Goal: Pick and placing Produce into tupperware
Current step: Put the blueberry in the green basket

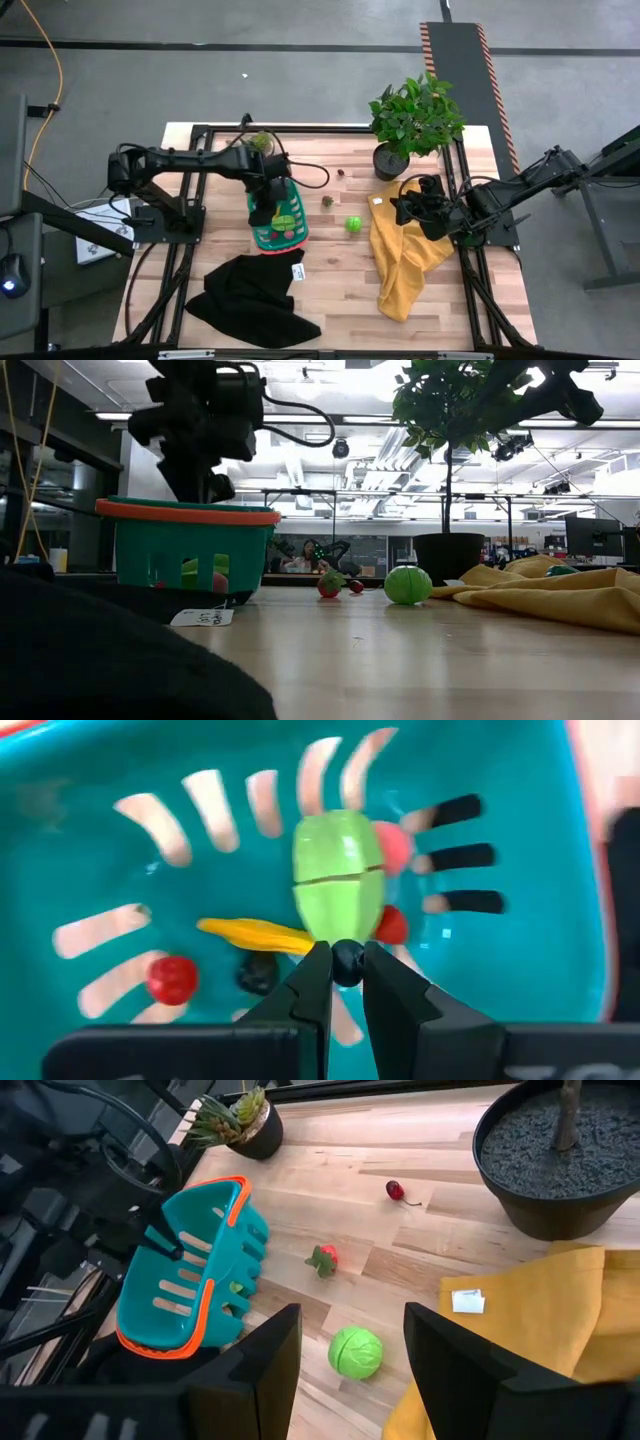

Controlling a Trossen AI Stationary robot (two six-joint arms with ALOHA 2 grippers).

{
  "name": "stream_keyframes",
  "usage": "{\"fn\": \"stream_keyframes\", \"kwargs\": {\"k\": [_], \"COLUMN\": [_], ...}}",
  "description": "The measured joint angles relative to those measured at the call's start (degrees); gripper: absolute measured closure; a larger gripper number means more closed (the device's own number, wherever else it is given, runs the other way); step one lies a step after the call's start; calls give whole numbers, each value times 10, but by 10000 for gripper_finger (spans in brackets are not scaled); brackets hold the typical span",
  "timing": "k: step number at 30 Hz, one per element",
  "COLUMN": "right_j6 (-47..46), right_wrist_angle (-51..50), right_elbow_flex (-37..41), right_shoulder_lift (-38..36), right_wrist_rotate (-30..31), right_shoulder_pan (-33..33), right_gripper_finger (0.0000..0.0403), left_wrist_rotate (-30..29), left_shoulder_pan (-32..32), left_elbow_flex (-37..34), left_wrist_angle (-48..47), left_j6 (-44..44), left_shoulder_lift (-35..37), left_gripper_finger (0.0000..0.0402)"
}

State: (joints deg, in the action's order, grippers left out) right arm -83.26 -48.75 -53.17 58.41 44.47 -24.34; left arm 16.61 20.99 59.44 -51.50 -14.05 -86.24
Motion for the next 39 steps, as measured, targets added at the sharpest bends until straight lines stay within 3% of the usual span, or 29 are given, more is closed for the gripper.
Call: {"fn": "stream_keyframes", "kwargs": {"k": [10, 39], "right_j6": [-1, 43], "right_wrist_angle": [0, 20], "right_elbow_flex": [0, 0], "right_shoulder_lift": [0, 0], "right_wrist_rotate": [5, -1], "right_shoulder_pan": [9, 49], "right_gripper_finger": [234, 234], "left_wrist_rotate": [-72, -55], "left_shoulder_pan": [0, 0], "left_elbow_flex": [-45, -65], "left_wrist_angle": [59, 82], "left_j6": [34, 70], "left_shoulder_lift": [0, -1], "left_gripper_finger": [365, 349]}}
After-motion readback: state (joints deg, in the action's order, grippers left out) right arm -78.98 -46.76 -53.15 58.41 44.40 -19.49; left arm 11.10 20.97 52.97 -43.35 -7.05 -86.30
